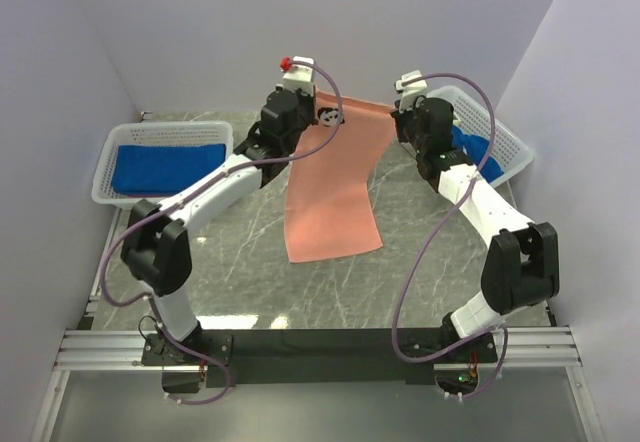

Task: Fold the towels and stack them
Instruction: Flatten out the crumpled towel, then fold the towel

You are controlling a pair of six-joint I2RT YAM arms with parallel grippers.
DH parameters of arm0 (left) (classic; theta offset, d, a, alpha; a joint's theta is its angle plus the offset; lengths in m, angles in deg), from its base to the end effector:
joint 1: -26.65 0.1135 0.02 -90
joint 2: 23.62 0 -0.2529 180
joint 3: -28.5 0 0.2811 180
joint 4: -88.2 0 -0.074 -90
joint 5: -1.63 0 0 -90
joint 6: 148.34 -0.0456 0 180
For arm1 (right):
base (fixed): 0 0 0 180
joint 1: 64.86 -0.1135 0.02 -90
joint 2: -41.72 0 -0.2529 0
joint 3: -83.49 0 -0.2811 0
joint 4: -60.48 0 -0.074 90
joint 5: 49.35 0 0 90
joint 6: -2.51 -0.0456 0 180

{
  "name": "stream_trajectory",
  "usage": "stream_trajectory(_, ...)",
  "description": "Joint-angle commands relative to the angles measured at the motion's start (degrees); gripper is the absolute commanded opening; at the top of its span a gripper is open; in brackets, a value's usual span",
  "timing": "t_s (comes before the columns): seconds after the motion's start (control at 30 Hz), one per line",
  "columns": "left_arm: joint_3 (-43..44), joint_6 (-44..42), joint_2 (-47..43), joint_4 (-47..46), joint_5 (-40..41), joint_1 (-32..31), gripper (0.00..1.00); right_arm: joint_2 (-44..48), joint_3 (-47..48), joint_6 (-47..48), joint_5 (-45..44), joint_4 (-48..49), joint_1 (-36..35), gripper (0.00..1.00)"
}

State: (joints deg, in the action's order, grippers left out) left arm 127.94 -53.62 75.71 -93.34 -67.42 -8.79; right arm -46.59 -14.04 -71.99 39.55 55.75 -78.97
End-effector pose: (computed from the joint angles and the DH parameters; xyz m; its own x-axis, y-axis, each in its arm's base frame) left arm 0.3831 -0.2527 0.3670 0.0028 -0.0963 -0.9953 0.2514 0.9634 -0.0925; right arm 0.3976 0.0990 0.3158 -0.1112 -0.3034 -0.9463 -0.2648 0.9269 -0.2661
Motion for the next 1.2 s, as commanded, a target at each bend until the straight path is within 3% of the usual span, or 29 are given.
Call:
stream_trajectory(0.0, 2.8, -1.7, 4.0, 1.0, 6.8, 2.1, 0.01, -1.4, 1.0, 1.9, -5.3, 0.5, 1.2, 0.0)
stream_trajectory(0.27, 0.6, 4.3, 6.2, 1.4, 6.7, 8.9, 0.01, -9.1, 7.5, 3.0, -4.3, 0.8, 1.1, 0.0)
stream_trajectory(0.57, 1.1, 4.2, 9.7, 1.4, 2.8, 11.7, 0.01, -15.5, 13.4, 5.0, -2.1, -0.2, 0.0, 0.0)
stream_trajectory(0.8, -4.0, 8.1, 6.2, 3.8, 0.1, 12.2, 0.01, -11.6, 9.4, 4.5, -0.9, -0.9, -0.7, 0.0)
stream_trajectory(1.17, -17.2, 22.4, -7.5, 13.7, -7.5, 12.2, 0.01, -1.1, -2.4, 0.3, -0.7, -6.6, -3.6, 0.0)
